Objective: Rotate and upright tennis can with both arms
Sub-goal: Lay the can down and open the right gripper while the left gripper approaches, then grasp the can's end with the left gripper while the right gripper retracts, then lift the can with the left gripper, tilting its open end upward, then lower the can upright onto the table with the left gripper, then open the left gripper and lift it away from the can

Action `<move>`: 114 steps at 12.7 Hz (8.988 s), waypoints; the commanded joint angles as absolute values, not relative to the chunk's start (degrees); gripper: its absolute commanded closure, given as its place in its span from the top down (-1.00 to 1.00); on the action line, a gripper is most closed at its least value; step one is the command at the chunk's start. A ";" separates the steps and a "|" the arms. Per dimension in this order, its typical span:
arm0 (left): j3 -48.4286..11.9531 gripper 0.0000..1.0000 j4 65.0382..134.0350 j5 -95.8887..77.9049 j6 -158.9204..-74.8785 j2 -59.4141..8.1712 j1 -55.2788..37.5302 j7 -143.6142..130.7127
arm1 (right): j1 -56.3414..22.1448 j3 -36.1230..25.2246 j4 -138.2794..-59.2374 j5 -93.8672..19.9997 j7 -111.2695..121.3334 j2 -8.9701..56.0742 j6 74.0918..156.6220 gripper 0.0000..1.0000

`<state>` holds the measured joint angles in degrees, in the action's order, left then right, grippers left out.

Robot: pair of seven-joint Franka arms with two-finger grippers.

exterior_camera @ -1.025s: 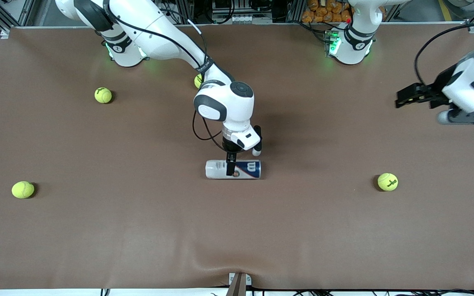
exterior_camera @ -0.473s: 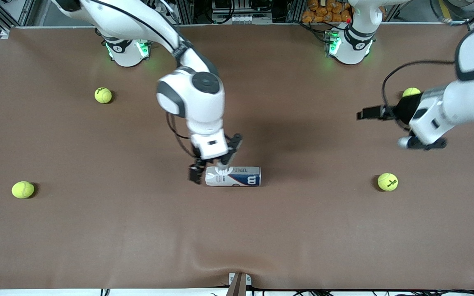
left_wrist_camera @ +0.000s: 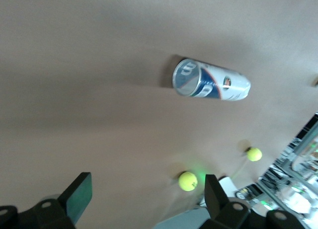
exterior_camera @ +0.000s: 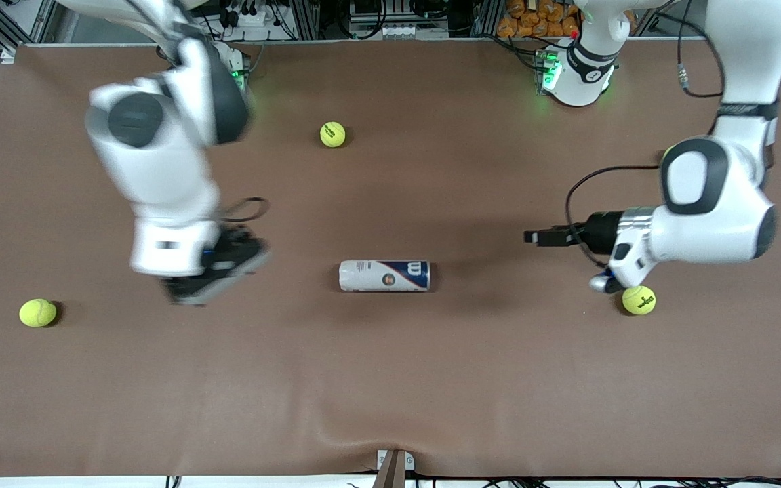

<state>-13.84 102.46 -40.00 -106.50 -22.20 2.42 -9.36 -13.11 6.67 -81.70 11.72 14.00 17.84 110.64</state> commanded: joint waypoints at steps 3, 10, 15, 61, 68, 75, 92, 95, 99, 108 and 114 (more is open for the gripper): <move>-14.06 1.00 101.95 -50.42 -114.15 -29.25 -2.62 -8.36 | -0.99 6.51 -84.29 3.45 13.27 4.51 94.34 1.00; -14.06 1.00 102.48 -63.19 -116.98 -36.20 -6.50 1.32 | 3.32 1.32 -83.58 -1.48 -2.97 -0.79 78.16 1.00; -14.06 1.00 106.17 -73.54 -118.39 -39.01 -7.38 15.17 | 7.03 1.49 -83.58 -4.04 -3.25 -0.62 78.93 1.00; -13.98 -1.00 83.59 -53.91 -118.13 -33.31 -14.06 -43.12 | 5.19 1.58 -83.50 -2.81 -2.99 0.35 82.09 1.00; -13.98 -1.00 80.51 -27.37 -117.16 -31.02 -21.26 -63.07 | 5.10 1.58 -83.50 -2.81 -2.99 0.35 82.09 1.00; -13.10 -1.00 77.88 -15.14 -113.21 -31.72 -26.53 -68.89 | 5.10 1.58 -83.50 -2.81 -2.99 0.35 82.09 1.00; -12.83 -1.00 74.97 6.42 -107.40 -37.62 -37.35 -69.96 | 4.75 1.58 -83.50 -2.81 -2.99 0.44 82.09 1.00; -12.92 -0.64 74.97 6.33 -107.75 -37.71 -37.35 -69.96 | 4.75 1.58 -83.50 -2.81 -2.99 0.35 82.09 1.00; -12.92 1.00 74.97 6.42 -107.75 -36.92 -37.27 -69.43 | 4.66 1.67 -83.50 -2.81 -2.99 0.35 82.09 1.00; -12.92 1.00 75.23 6.68 -102.23 -24.89 -32.79 -68.82 | 4.66 1.58 -83.50 -2.73 -2.99 0.35 82.35 1.00; -13.01 1.00 75.41 6.33 -93.44 -16.10 -23.84 -58.75 | 4.66 1.93 -83.50 1.58 -2.99 -0.09 81.57 1.00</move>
